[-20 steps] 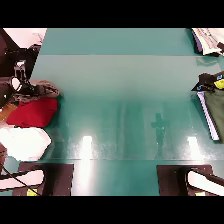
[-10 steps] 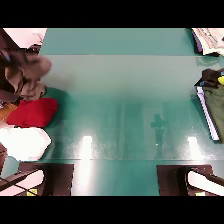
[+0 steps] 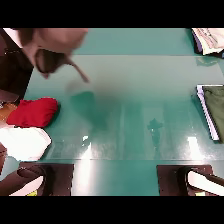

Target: Fold the shirts.

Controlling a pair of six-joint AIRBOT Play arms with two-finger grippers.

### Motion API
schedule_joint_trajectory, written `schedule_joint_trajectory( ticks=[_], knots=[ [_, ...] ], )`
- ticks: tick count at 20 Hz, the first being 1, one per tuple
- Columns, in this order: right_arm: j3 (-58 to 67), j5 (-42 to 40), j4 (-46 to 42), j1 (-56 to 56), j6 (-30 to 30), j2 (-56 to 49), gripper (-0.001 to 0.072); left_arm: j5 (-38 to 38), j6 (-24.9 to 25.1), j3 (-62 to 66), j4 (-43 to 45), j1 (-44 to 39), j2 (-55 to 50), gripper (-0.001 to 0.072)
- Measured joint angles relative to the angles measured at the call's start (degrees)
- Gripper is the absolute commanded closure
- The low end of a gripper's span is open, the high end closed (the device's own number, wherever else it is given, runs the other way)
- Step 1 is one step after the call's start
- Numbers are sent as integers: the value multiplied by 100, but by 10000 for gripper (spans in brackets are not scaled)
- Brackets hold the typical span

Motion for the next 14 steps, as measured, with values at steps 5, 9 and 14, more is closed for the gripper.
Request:
schedule_joint_trajectory(
  ticks=[5,9,14],
  knots=[
    [337,15,-2,0,0,2,693,-501,37,120,-52,-1473,-693,679],
    [398,66,-4,0,0,2,692,-603,42,140,-225,-2177,-1676,6],
    [413,149,-11,0,0,2,693,-710,42,146,-170,-2155,-2221,44]
  ],
)
